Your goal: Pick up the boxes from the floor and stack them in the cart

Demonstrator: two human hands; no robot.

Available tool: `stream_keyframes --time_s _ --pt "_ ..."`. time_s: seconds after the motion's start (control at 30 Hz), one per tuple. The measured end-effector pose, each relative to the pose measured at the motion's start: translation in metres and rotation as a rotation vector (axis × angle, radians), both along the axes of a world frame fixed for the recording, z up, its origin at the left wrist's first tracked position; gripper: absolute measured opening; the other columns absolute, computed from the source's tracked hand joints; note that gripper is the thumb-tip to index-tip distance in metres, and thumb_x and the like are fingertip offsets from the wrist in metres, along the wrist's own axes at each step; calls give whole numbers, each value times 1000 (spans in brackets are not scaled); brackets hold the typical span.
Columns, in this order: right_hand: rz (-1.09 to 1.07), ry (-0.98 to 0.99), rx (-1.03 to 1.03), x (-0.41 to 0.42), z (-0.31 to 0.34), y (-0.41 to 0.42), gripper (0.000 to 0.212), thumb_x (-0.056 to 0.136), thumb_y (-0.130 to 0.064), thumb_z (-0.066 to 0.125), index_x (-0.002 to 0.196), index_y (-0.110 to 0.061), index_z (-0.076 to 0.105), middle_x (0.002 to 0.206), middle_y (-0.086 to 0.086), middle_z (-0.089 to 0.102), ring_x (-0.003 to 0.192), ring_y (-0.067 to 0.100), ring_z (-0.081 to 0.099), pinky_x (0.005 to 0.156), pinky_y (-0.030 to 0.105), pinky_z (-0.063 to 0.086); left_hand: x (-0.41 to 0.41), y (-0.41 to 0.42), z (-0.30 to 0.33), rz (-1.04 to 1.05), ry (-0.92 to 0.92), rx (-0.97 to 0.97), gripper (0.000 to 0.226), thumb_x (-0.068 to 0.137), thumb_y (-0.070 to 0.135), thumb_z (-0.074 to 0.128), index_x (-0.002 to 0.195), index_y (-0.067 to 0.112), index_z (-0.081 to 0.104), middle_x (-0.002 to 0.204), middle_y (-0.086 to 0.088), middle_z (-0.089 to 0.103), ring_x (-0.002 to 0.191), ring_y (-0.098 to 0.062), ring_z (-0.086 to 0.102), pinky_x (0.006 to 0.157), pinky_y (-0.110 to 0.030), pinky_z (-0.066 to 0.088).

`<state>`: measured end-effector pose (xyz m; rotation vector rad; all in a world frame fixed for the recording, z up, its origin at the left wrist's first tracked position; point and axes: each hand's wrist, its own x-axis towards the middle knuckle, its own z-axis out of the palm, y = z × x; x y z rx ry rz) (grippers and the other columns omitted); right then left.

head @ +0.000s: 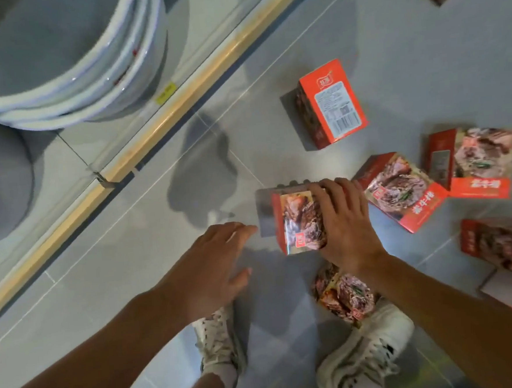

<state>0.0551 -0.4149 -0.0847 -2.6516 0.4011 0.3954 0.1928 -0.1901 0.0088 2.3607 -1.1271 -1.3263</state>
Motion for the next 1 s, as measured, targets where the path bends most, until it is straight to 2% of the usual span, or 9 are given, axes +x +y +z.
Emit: stream_keyframes --time_s 0.07,0.2,0.3,0.47,0.57,0.63,0.7,0.87,1.0 --pt "-111 -21 24 -20 37 -18 99 63 -45 77 147 -10 39 142 16 45 135 40 38 118 60 24 0 -17 15 -63 -22 -9 64 95 39 60 151 30 30 155 10 36 141 -10 34 112 -19 26" --pt "-271 12 17 -70 92 -54 115 50 -43 86 148 -15 34 142 13 43 134 39 36 117 59 27 -14 -56 42 -169 -32 15 67 93 41 62 151 31 32 152 8 39 137 -11 39 105 -10 22" --pt "-371 17 -28 -114 115 -76 116 49 -37 87 149 -14 33 142 13 45 135 40 38 116 63 28 -39 -90 52 -249 35 43 67 94 43 57 152 32 26 156 10 31 142 -11 32 115 -18 26" --pt "-593 -5 -75 -195 132 -99 106 59 -53 78 148 -15 38 145 11 44 138 39 37 115 61 30 -88 -130 30 -513 3 155 74 92 41 62 154 28 24 161 3 26 146 -19 30 117 -31 31" --pt "-700 -18 -119 -247 121 -101 100 59 -48 78 145 -11 43 141 13 48 133 41 40 114 60 30 -116 -144 -6 -791 -24 66 96 60 44 81 144 24 41 145 -5 52 131 -29 53 104 -36 47" --pt "-737 -13 -129 -273 109 -98 101 56 -49 77 144 -10 45 139 14 48 132 43 40 115 59 30 -125 -154 -32 -981 -94 -41 112 36 41 84 140 21 46 140 -5 57 128 -29 56 107 -36 42" --pt "-775 -11 -137 -296 93 -93 101 54 -45 82 141 -9 47 136 15 50 129 44 43 113 60 32 -137 -173 -50 -1180 -186 -70 121 27 31 86 142 21 48 144 -4 54 132 -30 52 113 -39 36" --pt "-907 -10 -73 -323 58 -69 104 56 -46 87 143 -13 42 139 10 46 129 36 42 110 55 37 -169 -201 -97 -1582 -368 -186 95 75 16 78 156 28 28 164 -9 19 149 -42 14 121 -58 14" --pt "-956 29 -30 -329 35 -49 117 49 -43 92 146 -20 31 140 4 37 132 30 37 112 48 32 -189 -196 -141 -1837 -524 -203 71 73 27 83 137 36 54 154 -4 44 146 -41 21 117 -59 3"
